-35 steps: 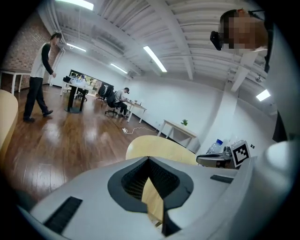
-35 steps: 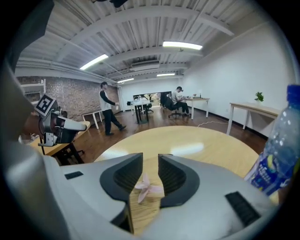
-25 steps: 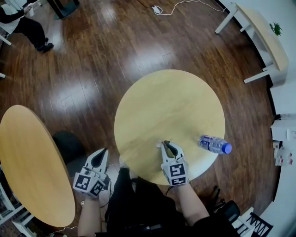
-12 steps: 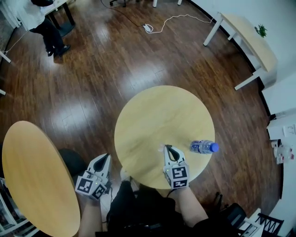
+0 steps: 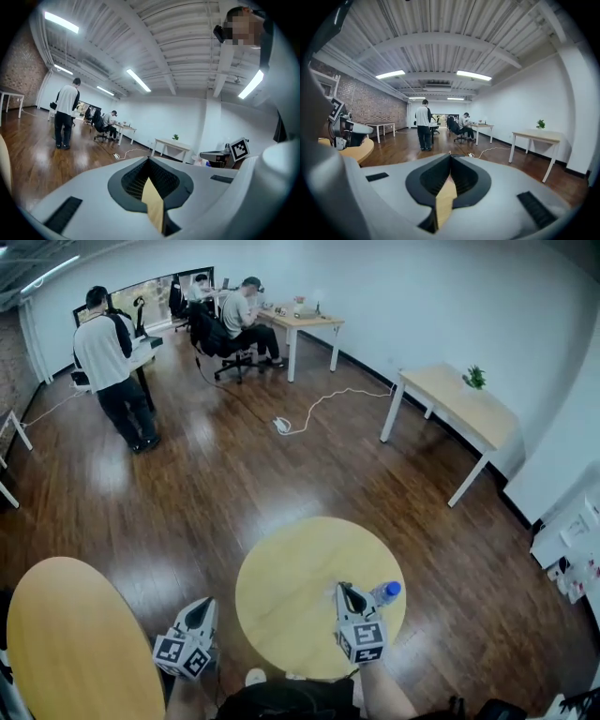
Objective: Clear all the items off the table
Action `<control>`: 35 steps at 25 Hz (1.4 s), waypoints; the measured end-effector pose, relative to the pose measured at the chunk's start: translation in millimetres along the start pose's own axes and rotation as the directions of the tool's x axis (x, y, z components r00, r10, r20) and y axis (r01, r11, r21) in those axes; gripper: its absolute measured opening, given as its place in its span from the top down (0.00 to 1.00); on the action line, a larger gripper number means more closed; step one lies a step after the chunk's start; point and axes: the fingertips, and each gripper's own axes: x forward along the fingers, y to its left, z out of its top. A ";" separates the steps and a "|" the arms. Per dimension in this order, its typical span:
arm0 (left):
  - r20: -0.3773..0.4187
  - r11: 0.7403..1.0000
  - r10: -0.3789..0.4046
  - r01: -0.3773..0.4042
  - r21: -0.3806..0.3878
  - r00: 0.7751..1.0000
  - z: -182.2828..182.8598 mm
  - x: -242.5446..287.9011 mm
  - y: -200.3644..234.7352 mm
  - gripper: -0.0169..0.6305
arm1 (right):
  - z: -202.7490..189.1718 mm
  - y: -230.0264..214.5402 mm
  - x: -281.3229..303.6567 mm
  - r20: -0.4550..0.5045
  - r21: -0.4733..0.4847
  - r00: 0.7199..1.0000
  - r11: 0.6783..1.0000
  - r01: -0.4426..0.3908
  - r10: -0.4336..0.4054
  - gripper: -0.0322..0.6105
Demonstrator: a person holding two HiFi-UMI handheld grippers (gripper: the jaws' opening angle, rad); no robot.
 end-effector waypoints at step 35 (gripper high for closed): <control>0.348 0.541 0.819 -0.816 -0.202 0.457 46.3 -493.4 166.6 0.99 | 106.1 509.4 68.7 0.074 -0.309 0.592 0.583 -0.752 0.803 0.94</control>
